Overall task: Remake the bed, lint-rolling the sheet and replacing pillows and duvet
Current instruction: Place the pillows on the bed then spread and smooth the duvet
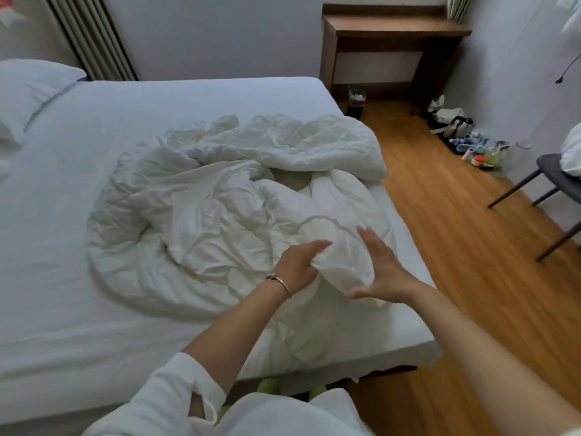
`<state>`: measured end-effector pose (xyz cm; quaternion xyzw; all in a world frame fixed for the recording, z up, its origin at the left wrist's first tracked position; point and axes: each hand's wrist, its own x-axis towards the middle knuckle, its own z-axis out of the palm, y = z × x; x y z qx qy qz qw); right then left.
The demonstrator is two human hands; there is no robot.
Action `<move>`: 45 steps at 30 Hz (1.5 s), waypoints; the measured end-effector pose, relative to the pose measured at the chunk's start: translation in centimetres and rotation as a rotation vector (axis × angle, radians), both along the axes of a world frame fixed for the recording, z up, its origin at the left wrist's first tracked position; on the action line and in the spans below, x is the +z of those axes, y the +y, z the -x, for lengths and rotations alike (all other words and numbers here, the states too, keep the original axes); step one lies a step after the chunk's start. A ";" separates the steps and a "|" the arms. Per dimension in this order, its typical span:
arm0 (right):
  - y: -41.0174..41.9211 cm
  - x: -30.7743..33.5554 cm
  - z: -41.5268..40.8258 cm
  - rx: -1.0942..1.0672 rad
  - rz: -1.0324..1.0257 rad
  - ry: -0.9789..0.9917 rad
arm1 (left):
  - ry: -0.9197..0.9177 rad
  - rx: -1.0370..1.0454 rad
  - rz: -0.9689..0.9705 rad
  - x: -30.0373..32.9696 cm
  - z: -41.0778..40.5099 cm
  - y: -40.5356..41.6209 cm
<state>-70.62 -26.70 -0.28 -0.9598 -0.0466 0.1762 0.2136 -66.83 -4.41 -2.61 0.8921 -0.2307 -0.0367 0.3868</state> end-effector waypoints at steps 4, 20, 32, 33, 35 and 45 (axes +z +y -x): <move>5.5 1.7 -0.9 0.010 -0.157 -0.374 | 0.027 0.079 0.086 1.0 -0.2 -0.2; 0.8 11.4 -3.9 -0.243 0.202 -0.445 | -0.284 0.168 0.181 8.7 -4.9 0.9; 3.7 14.1 -5.3 -0.305 -0.380 -0.808 | 0.175 -0.082 -0.056 4.8 0.0 3.2; 3.1 14.2 -5.5 -0.388 -0.411 -0.830 | 0.196 -0.026 -0.056 3.9 0.1 4.4; 0.8 13.7 -6.6 -0.499 -0.242 -0.747 | 0.146 0.160 -0.008 4.0 -0.6 6.8; 9.3 13.7 -3.2 0.171 0.316 -0.525 | -0.531 -0.083 -0.207 13.0 -3.3 3.1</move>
